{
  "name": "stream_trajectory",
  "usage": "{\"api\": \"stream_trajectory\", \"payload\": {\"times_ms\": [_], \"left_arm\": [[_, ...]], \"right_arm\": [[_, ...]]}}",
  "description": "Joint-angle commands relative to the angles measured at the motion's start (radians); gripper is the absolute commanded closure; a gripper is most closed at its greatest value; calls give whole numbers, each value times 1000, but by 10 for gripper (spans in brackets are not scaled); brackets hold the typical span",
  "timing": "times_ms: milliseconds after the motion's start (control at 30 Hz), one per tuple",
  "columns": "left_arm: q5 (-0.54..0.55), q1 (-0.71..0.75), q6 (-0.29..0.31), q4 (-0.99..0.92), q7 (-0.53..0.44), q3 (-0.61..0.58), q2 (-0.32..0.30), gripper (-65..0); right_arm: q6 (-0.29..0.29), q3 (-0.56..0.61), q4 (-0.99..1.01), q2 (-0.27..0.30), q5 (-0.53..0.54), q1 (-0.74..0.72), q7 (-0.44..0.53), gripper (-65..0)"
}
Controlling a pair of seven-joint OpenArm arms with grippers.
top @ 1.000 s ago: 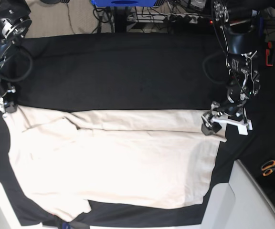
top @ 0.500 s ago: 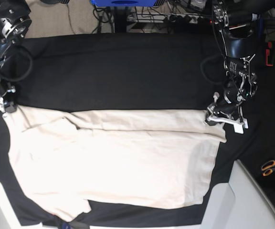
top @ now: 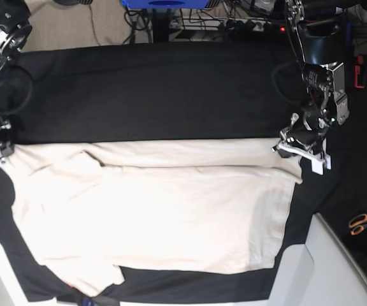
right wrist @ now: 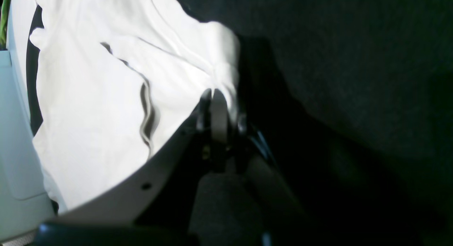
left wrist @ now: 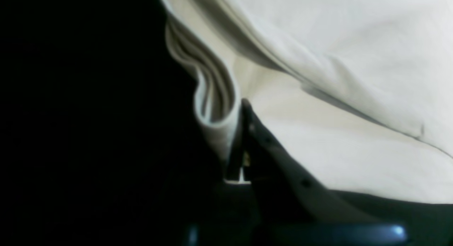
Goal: Fold the T-shirt properly
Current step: 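Drag the folded shirt toward the robot with both grippers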
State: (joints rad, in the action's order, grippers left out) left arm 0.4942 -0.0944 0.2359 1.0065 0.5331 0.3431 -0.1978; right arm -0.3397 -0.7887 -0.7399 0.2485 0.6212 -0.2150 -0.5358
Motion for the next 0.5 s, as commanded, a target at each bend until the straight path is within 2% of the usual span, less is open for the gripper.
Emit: {"api": "stream_trajectory", "payload": {"times_ms": [0,467], "left_arm": [[2,-12,0,21,-12,4,-22,0],[4,132,0,170,-9,4,-22,0]], "right_arm": [[-6,-1,-39,24,12,-7,21,-2],[-3,-5,-96,19,15,61,-25,-2]]}}
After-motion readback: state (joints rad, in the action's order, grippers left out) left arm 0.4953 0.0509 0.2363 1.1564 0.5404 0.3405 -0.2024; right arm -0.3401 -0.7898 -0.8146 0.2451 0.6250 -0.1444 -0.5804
